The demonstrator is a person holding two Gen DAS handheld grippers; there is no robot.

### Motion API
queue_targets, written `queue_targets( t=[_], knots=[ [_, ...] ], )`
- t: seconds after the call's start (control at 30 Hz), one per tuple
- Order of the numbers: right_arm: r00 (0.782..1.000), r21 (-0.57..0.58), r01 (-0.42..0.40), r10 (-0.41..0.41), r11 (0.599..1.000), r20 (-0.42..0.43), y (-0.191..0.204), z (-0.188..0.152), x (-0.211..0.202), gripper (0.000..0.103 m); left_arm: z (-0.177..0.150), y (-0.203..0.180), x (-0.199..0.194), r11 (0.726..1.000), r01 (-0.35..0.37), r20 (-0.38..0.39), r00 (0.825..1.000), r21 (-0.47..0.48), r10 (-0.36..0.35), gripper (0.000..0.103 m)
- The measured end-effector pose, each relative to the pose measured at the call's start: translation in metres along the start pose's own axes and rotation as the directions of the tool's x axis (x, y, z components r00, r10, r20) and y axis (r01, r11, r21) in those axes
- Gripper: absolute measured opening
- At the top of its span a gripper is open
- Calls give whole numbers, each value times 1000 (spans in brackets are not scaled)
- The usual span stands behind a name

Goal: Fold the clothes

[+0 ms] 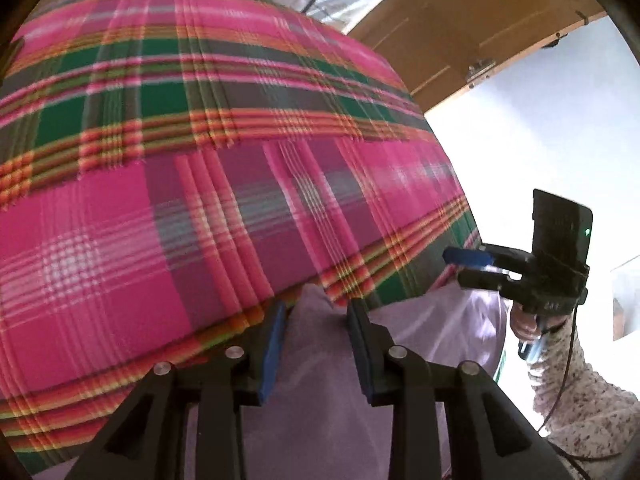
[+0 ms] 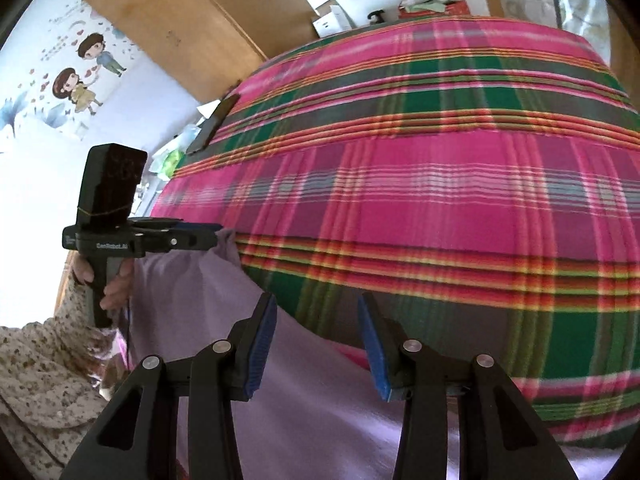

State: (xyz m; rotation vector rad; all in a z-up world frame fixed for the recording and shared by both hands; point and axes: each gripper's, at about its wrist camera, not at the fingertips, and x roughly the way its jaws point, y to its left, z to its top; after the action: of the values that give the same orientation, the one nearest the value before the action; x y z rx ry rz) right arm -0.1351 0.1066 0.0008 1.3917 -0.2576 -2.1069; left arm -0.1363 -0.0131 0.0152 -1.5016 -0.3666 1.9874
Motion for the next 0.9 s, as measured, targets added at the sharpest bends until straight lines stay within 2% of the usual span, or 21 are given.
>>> queue_targets(
  t=[0.07,0.13,0.17,0.27,0.37,0.43,0.5,0.57,0.7,0.8,0.9],
  knots=[
    [1000,1,21,-21,1000,6,-3,-2,-5,45,-1,0,2,1000,0,-10,1000,2,1,29],
    [999,6,40,-40,999,11,-6,-5,-9,45,-2,0,2,1000,0,-20,1000,5,0,20],
    [999,12,46,-46,999,13,-8,-7,-10,45,-4,2,0,1000,0,-22,1000,10,0,12],
    [998,32,55,-56,998,20,-12,-11,-12,45,-5,-1,-3,1000,-15,14,1000,12,15,8],
    [997,35,73,-74,997,26,-14,-15,-15,45,-5,-5,-17,1000,-8,103,995,8,7,8],
    [994,21,104,-104,994,37,-13,-17,-18,45,-6,-6,-23,1000,-7,132,991,9,6,8],
    [988,7,145,-145,989,57,-13,-17,-22,45,-9,-7,-19,999,-33,131,991,18,30,8],
    [988,-8,145,-144,989,53,-17,-17,-25,45,-10,-10,-18,998,-48,132,990,36,42,8],
    [987,-87,160,-161,983,-6,-17,-19,-18,45,-14,-11,-29,999,-15,166,986,36,9,8],
    [990,-152,133,-139,979,-34,-13,-23,-14,45,-19,-14,-39,999,6,192,981,50,-15,8],
    [987,-166,143,-154,976,-55,-15,-22,-10,45,-22,-16,-43,999,5,201,979,53,-15,8]
  ],
)
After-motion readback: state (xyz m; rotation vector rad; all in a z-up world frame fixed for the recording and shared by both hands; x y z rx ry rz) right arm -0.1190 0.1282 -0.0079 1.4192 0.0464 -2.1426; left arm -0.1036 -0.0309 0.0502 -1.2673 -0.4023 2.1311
